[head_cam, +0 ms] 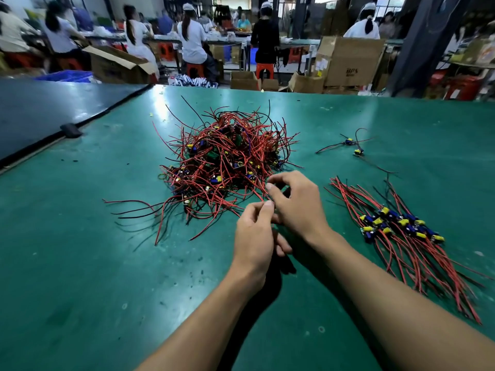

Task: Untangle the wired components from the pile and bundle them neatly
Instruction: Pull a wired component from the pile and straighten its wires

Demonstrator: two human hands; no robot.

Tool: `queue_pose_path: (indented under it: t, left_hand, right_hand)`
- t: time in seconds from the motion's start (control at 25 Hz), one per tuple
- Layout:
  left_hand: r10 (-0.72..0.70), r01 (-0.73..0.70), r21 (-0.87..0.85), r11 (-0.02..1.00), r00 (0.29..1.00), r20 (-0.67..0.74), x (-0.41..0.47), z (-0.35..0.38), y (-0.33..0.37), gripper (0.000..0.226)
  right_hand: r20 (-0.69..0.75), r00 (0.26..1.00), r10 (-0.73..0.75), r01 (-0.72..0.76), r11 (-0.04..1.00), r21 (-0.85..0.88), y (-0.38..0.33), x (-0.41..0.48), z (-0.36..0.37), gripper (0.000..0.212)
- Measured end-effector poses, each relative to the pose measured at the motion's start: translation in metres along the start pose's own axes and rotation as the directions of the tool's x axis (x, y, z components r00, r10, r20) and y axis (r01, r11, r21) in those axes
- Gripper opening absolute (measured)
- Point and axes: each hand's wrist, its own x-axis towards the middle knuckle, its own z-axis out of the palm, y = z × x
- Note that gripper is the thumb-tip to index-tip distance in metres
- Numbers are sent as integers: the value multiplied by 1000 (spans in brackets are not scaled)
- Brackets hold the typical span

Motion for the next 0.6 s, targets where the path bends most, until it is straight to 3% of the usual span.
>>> queue_pose_path:
  t: [0.08,0.16,0.24,0.32,0.44,0.6]
  left_hand:
    - [-5,3,-36,999,998,-58,6,-3,4,18]
    - [-58,42,-194,980,995,-78,10,-5,8,15]
    - [-87,76,-320,944,996,-20,12,-7,10,20]
    - [-92,93,-331,939,996,20,11,-7,10,26]
    - [-102,108,-293,950,994,36,11,-8,9,25]
    - [-68,80,-232,970,996,59,11,-8,10,32]
  right_hand:
    - [106,994,-26,36,995,-92,-16,22,23,25]
    - [221,975,-34,101,950,-297,-29,42,42,37]
    - [288,957,-23,176,838,-516,-36,56,54,41]
    - [314,949,-33,235,738,-633,-40,62,59,34]
    - [276,957,-91,257,705,-661,-45,62,59,20]
    - [145,989,-38,110,843,-526,-40,51,39,20]
